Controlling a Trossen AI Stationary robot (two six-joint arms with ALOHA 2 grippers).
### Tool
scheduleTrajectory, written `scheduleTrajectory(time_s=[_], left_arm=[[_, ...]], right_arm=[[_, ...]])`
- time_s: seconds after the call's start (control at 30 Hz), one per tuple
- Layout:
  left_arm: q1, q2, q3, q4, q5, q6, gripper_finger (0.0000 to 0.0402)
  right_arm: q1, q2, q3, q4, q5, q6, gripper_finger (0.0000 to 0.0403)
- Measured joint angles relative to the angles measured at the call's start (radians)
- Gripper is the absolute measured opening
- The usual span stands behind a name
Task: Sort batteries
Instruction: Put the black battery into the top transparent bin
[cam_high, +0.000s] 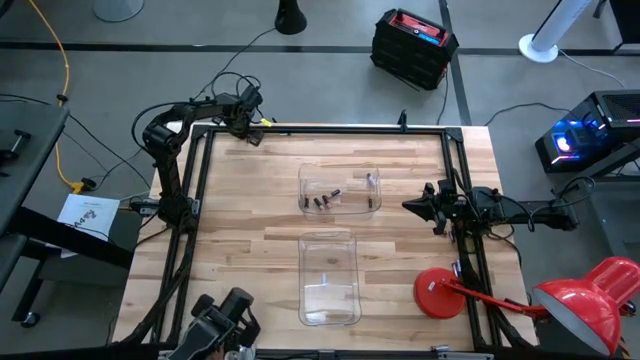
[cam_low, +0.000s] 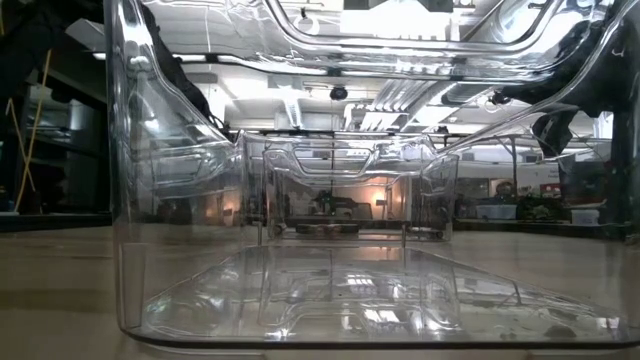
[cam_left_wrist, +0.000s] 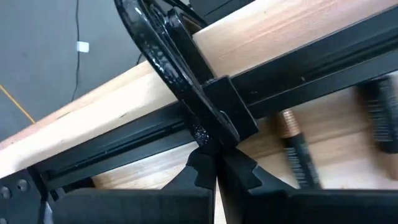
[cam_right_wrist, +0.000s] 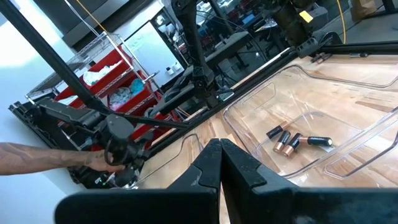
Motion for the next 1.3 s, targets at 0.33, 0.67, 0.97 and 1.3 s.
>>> scheduleTrajectory(time_s=[0.33,0.67,0.97,1.3], left_arm=[[-0.001,0.0,0.0,0.016,-0.003,-0.271,0.0],[0.0,-0.002,0.0,0.016,0.021,-0.286,0.0],[-0.054,-0.008,-0.018,0.155,0.186,-0.385,0.0001],[-0.207,-0.025,0.017,0.187,0.256,-0.382,0.0001]], right_arm=[[0.0,0.0,0.0,0.0,0.0,0.0,0.0],[0.0,0.0,0.0,-0.001,0.0,0.0,0.0],[0.0,0.0,0.0,-0.001,0.0,0.0,0.0],[0.0,0.004,0.0,-0.001,-0.006,0.0,0.0]])
